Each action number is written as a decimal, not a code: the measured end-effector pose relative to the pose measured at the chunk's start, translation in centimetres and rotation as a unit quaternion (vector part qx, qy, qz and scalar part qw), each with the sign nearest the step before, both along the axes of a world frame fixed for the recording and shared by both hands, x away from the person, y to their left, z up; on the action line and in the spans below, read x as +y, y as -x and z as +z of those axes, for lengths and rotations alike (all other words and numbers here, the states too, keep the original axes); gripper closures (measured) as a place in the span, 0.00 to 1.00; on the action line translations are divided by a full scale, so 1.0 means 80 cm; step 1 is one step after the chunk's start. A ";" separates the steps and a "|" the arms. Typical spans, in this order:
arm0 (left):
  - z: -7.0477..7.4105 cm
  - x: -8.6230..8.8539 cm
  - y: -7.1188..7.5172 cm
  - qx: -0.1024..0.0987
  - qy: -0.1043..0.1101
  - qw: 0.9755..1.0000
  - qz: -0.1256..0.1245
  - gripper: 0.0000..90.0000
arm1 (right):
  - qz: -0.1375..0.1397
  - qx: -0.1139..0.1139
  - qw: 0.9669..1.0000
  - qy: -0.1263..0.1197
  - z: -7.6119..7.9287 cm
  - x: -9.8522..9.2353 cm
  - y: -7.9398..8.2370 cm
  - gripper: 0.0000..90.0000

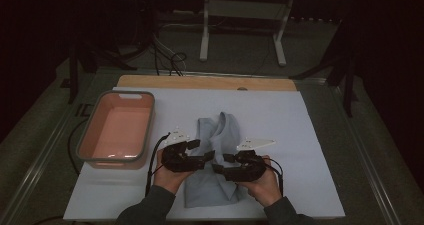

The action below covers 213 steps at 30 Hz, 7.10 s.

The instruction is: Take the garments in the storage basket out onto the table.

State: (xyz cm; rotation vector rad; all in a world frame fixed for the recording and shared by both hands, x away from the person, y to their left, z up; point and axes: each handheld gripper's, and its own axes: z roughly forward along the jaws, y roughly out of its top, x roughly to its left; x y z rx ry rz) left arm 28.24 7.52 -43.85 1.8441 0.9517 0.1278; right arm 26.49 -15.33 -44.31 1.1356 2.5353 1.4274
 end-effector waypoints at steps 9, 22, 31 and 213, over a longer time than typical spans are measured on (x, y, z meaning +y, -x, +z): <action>-0.011 -0.017 -0.004 0.024 -0.018 1.000 -0.003 0.38 | 0.032 -0.011 0.999 0.024 -0.005 0.012 0.016 0.46; -0.021 -0.031 -0.011 0.072 -0.035 0.997 -0.012 0.79 | 0.057 -0.026 0.997 0.038 -0.008 -0.001 0.034 0.41; -0.012 -0.031 -0.019 0.069 -0.033 0.997 -0.003 0.93 | -0.007 -0.020 0.999 0.050 -0.024 -0.042 0.043 0.35; -0.043 0.050 -0.036 0.005 -0.067 0.993 0.100 0.39 | -0.248 -0.047 0.960 0.119 -0.040 -0.152 -0.037 0.46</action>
